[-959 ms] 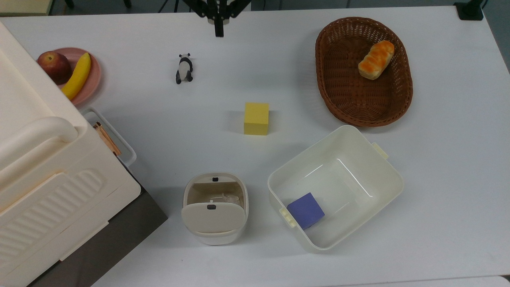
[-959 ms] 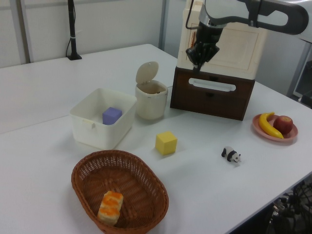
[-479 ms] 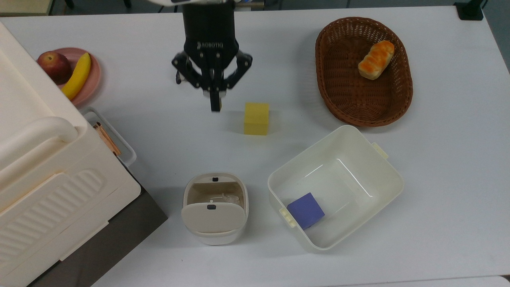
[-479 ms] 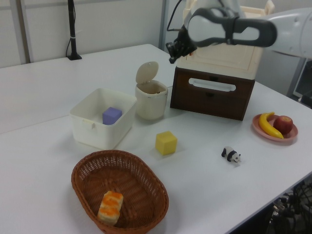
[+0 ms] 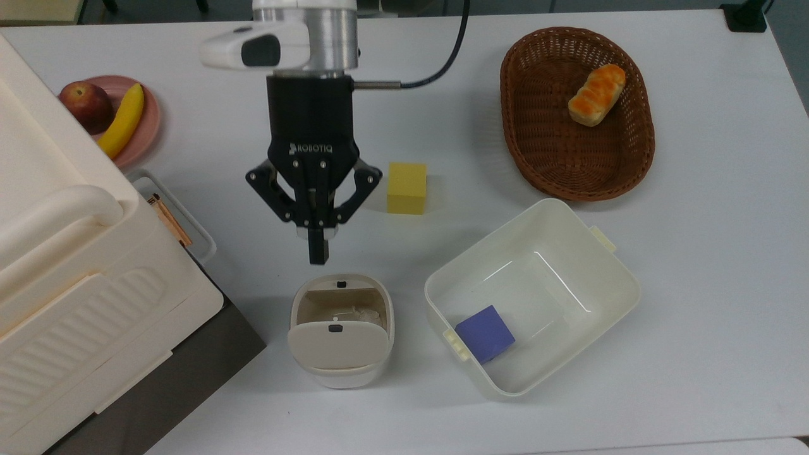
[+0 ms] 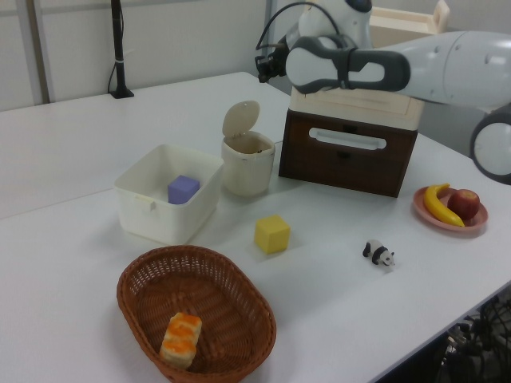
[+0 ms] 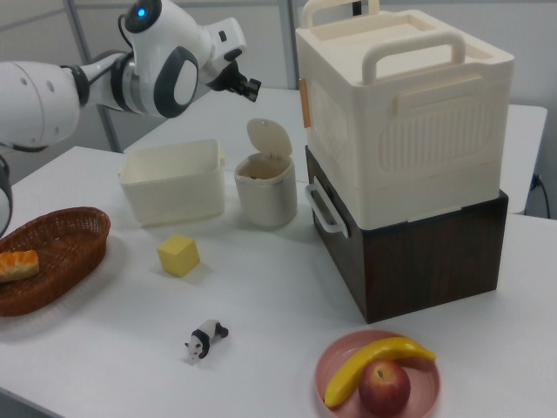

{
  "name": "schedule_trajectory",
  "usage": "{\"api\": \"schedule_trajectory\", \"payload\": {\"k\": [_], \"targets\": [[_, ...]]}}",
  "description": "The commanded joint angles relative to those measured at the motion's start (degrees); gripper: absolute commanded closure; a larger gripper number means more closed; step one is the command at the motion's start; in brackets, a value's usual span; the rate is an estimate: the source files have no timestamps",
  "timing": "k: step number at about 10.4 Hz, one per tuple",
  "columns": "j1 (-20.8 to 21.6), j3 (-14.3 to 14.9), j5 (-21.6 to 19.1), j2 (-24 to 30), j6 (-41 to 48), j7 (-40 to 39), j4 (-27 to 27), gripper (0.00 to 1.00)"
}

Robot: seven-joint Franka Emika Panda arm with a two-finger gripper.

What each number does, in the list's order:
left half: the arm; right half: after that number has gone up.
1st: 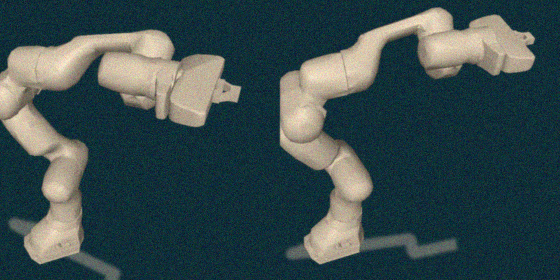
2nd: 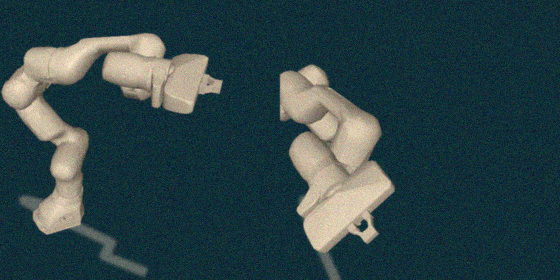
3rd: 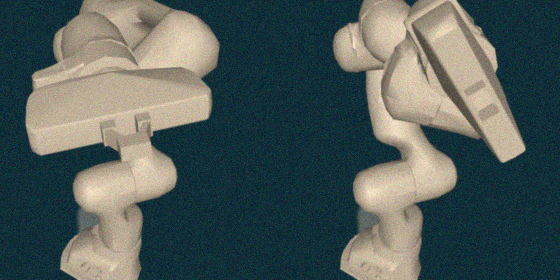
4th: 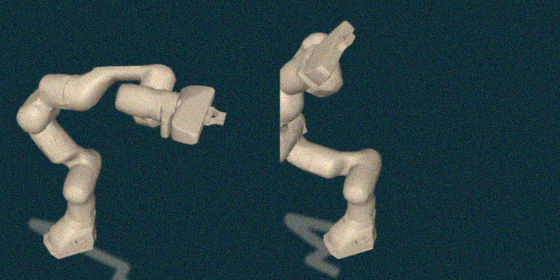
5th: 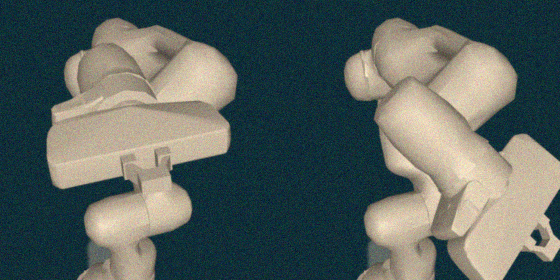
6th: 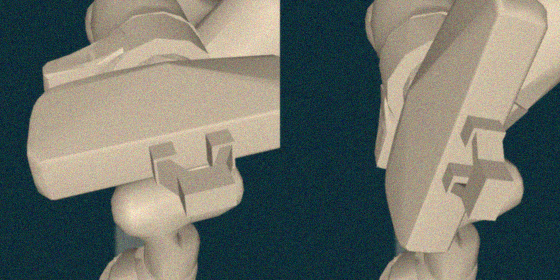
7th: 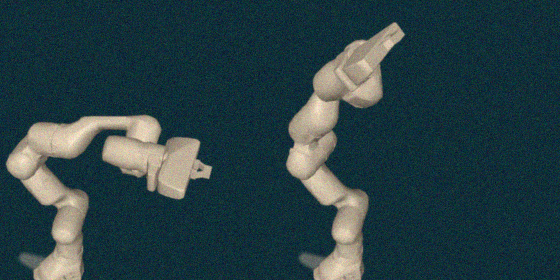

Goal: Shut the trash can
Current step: 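Move the gripper over the small cream trash can and lower it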

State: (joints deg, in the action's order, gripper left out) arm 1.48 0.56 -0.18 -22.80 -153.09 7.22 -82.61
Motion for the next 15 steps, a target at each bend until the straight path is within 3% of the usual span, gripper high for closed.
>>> {"api": "schedule_trajectory", "payload": {"k": [1, 4, 15], "targets": [[-0.07, 0.24, -0.43, -4.78, -5.53, 0.25, 3.85, 1.0], [-0.69, 0.41, -0.43, -6.28, -10.21, 0.08, 3.86, 1.0], [-0.6, 0.15, 1.67, -10.33, -10.3, -0.36, 5.09, 1.0]]}}
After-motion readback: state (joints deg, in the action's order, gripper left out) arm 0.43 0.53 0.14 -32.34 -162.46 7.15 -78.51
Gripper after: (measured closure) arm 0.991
